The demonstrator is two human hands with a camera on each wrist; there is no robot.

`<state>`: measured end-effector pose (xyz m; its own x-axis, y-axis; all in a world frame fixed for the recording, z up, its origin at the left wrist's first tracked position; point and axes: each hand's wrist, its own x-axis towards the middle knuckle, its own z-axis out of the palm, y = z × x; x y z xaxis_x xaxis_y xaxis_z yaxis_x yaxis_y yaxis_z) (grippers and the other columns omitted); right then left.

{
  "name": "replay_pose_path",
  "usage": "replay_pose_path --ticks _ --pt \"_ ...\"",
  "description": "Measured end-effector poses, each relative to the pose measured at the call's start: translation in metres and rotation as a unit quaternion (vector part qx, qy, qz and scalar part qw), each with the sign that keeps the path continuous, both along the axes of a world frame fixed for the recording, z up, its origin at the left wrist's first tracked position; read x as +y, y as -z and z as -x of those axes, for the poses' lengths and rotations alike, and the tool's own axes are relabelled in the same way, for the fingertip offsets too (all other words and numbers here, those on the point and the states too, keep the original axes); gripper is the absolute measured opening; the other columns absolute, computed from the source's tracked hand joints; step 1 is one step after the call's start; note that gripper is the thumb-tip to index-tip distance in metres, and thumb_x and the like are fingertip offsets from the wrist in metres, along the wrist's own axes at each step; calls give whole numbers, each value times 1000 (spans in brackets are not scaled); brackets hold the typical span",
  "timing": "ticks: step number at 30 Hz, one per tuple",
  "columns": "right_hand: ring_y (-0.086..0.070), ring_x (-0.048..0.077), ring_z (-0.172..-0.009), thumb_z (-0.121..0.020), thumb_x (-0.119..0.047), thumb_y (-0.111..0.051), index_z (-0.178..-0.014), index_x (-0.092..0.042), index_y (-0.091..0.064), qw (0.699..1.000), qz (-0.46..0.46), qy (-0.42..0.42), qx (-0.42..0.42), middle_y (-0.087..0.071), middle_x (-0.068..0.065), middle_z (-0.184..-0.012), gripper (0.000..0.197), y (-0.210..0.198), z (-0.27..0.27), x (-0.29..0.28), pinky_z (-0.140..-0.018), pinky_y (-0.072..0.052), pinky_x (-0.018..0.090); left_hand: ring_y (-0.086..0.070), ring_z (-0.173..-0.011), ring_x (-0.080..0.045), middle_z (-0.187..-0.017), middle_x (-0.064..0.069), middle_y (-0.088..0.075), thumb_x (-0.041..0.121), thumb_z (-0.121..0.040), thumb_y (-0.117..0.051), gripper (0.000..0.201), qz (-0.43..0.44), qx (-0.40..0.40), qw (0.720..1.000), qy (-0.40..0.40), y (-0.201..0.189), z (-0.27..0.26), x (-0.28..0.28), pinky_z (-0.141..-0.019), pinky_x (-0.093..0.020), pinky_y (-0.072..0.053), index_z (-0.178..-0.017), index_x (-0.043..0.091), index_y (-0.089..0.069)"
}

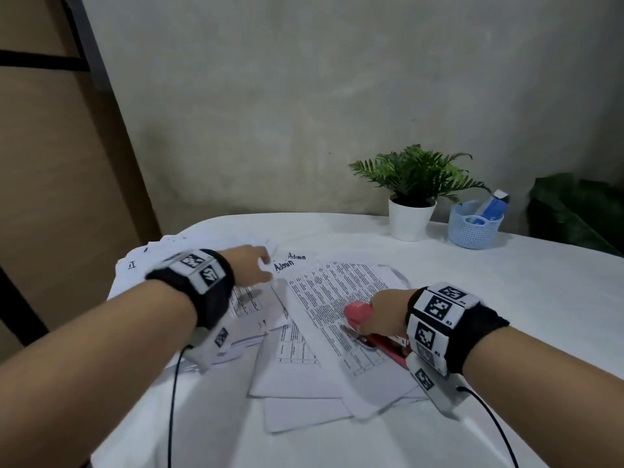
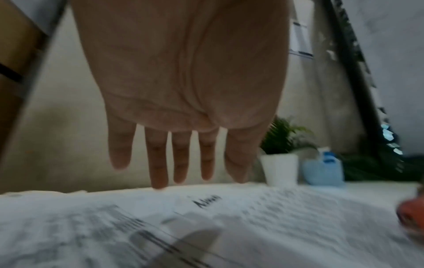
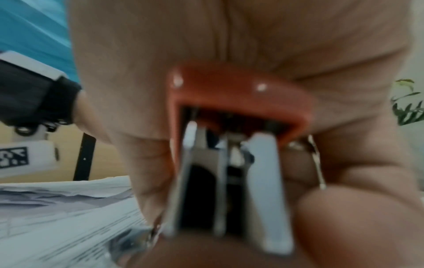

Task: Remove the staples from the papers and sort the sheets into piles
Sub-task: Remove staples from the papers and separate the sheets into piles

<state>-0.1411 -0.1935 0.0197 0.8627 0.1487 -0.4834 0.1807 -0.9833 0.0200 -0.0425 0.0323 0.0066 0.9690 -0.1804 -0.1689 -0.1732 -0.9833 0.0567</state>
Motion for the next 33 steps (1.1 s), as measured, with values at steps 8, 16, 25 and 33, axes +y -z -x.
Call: replay_pose_path --ticks 8,16,25,33 --pt "-60 21 -88 -89 -39 -52 -113 -9 -59 999 -36 18 15 -66 9 -110 39 14 -3 -21 -86 -49 33 -45 -131 -26 -142 -13 -47 51 -99 -34 63 -40 80 994 -59 13 -22 -56 -107 -34 -34 -139 4 -43" --pt "-50 16 -89 -88 -41 -54 -121 -18 -51 996 -75 -7 39 -58 2 -118 40 10 -3 -39 -76 -38 27 -52 -121 -29 -137 -13 -51 59 -88 -48 68 -32 58 995 -81 26 -47 -71 -101 -35 -42 -133 8 -48" --pt "-51 16 -88 -89 -44 -52 -117 -18 -52 996 -82 -15 42 -53 -2 -101 39 14 -10 -41 -78 -39 28 -57 -99 -23 -105 -4 -61 66 -76 -62 60 -17 129 989 -73 22 -55 -78 -91 -29 -43 -107 15 -64" --pt "-49 16 -89 -90 -45 -52 -120 -18 -50 996 -74 -19 38 -56 1 -110 41 3 -2 -47 -78 -37 28 -53 -88 -24 -102 -8 -57 27 -82 -69 33 100 103 989 -47 10 -35 -84 -69 -25 -44 -103 7 -55"
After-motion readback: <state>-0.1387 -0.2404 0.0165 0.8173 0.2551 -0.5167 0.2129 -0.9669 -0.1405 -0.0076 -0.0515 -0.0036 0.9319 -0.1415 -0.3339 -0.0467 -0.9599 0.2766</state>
